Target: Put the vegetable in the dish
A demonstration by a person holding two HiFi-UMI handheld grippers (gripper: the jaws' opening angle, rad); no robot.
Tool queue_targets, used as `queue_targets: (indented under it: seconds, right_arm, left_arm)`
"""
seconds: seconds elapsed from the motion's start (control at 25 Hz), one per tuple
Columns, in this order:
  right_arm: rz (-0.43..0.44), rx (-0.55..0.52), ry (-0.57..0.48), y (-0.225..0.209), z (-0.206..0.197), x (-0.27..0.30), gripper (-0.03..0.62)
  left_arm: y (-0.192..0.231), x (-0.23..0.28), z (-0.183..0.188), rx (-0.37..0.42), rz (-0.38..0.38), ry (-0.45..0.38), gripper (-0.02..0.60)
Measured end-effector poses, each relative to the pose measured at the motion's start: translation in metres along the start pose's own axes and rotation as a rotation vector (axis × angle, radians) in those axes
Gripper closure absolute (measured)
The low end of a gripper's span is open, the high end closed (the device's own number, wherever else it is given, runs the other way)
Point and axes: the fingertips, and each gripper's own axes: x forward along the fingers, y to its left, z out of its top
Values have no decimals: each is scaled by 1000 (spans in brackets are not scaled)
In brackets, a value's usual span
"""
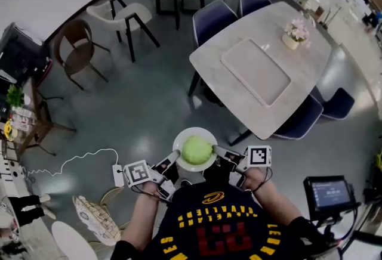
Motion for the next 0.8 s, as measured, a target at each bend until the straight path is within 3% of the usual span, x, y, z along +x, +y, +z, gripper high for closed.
queue_targets:
  seconds: [0.16,0.44,0.6,0.8]
  right_arm:
    - [-5,9,13,-3,51,-6,574]
    - [27,-79,-8,-18,132,-28,574]
    - [-23,-19,-53,-35,141,-42,574]
    - [14,-23,-123,-32,168,-51,574]
  left_arm:
    - [-19,46,20,20,-4,-26,566]
    - [-29,126,26,13,-24,-7,566]
    - [-32,148,25,18,-37,41,566]
    - [-29,180,36,21,1,125,566]
